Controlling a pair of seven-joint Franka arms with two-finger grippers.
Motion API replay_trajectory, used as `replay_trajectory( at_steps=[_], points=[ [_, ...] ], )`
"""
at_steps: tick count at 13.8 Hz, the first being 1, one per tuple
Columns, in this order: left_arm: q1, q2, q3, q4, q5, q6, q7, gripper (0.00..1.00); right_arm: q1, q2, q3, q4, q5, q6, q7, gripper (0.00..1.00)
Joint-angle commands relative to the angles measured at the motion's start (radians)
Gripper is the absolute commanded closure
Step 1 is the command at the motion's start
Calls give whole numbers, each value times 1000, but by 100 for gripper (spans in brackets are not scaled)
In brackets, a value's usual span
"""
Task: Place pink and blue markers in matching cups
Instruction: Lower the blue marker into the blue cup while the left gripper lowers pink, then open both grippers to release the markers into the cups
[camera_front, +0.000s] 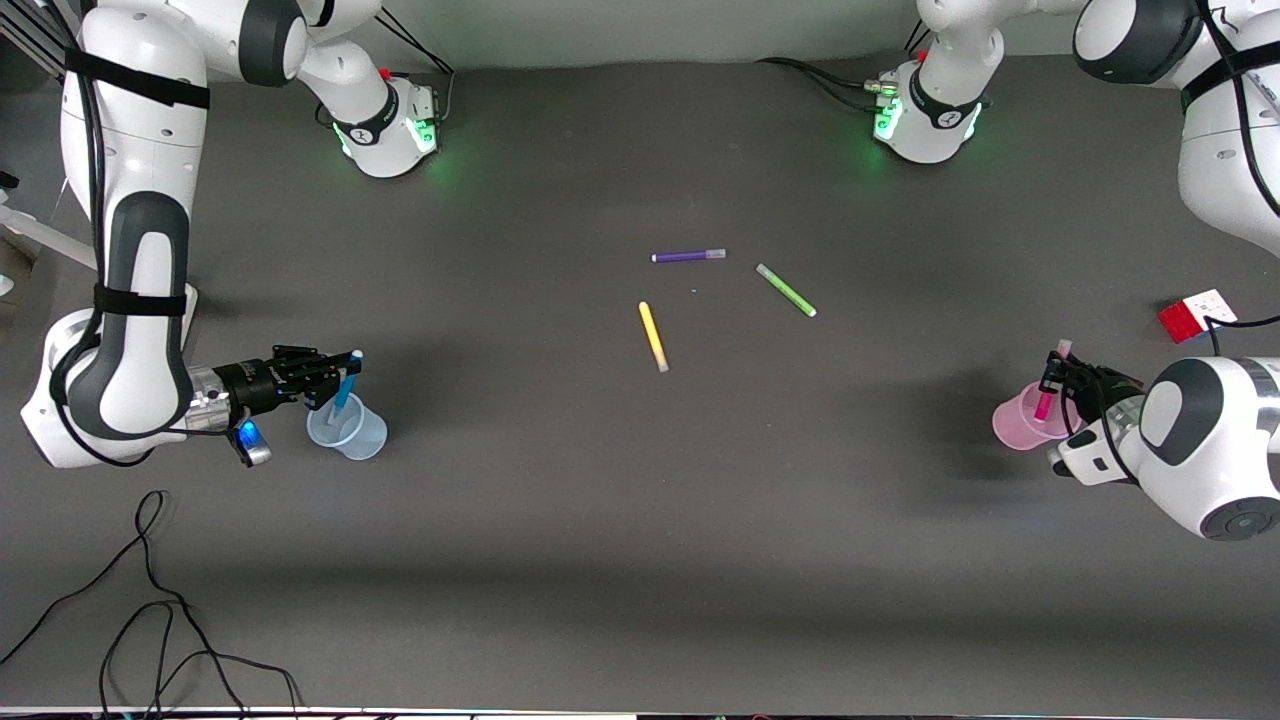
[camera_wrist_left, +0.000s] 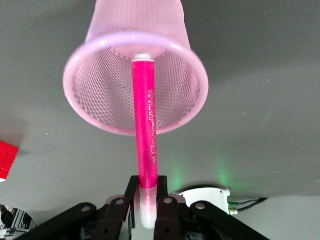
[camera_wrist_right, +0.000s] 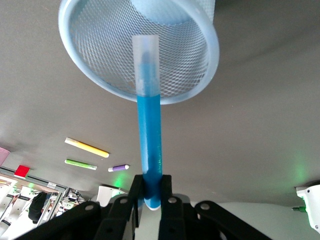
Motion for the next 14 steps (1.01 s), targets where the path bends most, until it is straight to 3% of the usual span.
replay_trajectory(
  at_steps=[1, 2, 3, 8, 10, 14],
  points=[
    [-10, 19, 1, 30, 20, 21, 4, 64, -8, 16, -2, 24, 22, -7, -41, 76],
    [-10, 19, 1, 30, 20, 29, 4, 27, -10, 13, -2, 23, 19, -10, -72, 2],
    [-10, 19, 1, 32, 20, 31, 4, 0, -11, 6, -2, 21, 11, -11, -81, 0],
    [-12, 5, 1, 115, 20, -8, 4, 0, -2, -54, -5, 21, -15, -13, -70, 0],
    [-9, 4, 1, 174, 20, -26, -1, 0, 4, -124, -4, 21, -104, -10, -70, 0],
    [-6, -82, -5, 181, 12, -43, -1, 0, 27, -334, -4, 15, -350, 21, -89, 0]
  ],
)
